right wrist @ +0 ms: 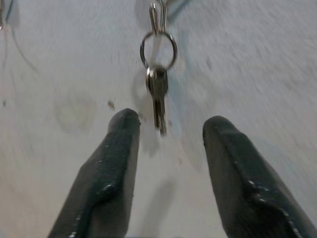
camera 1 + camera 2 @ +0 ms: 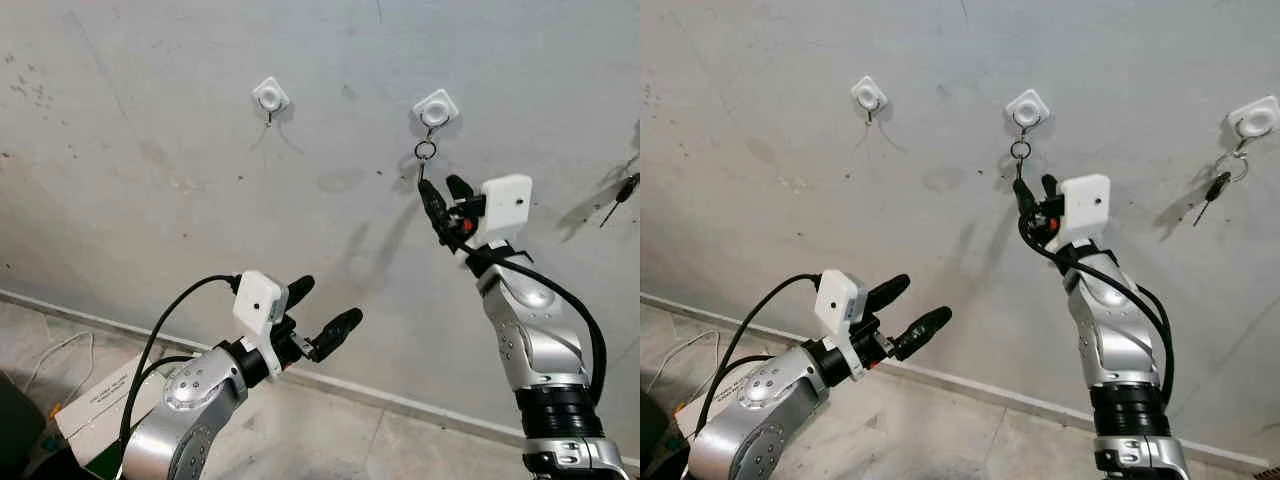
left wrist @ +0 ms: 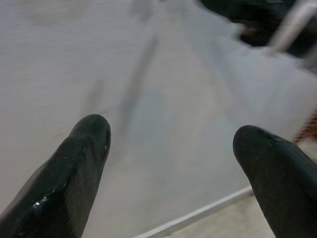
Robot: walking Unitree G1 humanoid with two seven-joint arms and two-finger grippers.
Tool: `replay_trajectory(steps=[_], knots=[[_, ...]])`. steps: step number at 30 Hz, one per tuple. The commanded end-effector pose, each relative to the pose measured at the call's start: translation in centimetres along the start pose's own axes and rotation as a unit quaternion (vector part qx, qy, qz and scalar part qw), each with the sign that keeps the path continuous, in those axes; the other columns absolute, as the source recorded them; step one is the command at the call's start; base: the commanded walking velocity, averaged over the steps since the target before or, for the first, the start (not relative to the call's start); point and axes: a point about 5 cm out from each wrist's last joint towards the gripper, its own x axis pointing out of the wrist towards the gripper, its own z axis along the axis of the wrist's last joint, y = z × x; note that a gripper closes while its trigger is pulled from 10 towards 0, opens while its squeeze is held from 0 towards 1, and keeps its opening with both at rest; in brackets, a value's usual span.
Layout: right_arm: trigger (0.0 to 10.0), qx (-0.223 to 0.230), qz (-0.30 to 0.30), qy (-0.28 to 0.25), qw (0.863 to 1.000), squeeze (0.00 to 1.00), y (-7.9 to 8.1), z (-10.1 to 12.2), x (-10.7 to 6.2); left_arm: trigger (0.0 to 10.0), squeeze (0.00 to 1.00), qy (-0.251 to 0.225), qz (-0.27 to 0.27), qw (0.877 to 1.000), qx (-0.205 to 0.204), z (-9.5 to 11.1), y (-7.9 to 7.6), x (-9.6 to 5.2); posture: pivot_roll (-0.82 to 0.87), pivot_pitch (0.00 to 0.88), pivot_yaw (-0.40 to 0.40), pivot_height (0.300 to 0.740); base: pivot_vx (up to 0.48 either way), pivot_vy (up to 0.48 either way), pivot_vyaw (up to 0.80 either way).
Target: Hang keys on a hook
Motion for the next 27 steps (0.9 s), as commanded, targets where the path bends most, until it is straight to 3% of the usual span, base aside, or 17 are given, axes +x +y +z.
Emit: replay_trajectory(steps=[1,4,6,13,20,27], knots=[[10.0,-0.006,-0.004,-0.001,1.000,1.00,0.0,0.3,-0.4,10.0,0.00,0.007,0.027,1.000,0.011,-0.3,0.7,-0.6,0.02,0.000,0.094,0.740,0.000,0.000,0.00],[10.0,0.007,-0.014,0.031,0.999,1.00,0.1,-1.3,-2.3,10.0,0.00,0.024,0.069,0.997,0.007,-1.6,1.9,-1.4,0.01,0.000,0.096,0.740,0.000,0.000,0.00],[10.0,0.011,-0.005,0.065,0.998,1.00,1.2,-3.0,-4.1,10.0,0.00,0.042,0.111,0.993,0.001,-3.0,3.1,-2.3,0.00,0.000,0.096,0.740,0.000,0.000,0.00],[10.0,0.020,-0.019,0.103,0.994,1.00,2.2,-4.8,-5.8,10.0,0.00,0.041,0.164,0.986,0.004,-3.9,4.6,-3.2,0.00,0.000,0.094,0.740,0.000,0.000,0.00],[10.0,0.018,-0.059,0.165,0.984,1.00,1.3,-7.4,-7.8,10.0,0.00,0.069,0.215,0.974,0.007,-5.9,5.7,-4.3,-0.01,0.000,0.085,0.740,0.000,0.000,0.00],[10.0,0.006,-0.105,0.222,0.969,1.00,-0.3,-9.9,-10.1,10.0,0.00,0.077,0.248,0.965,-0.036,-7.4,6.7,-4.6,-0.02,0.000,0.076,0.740,0.000,0.000,0.00]])
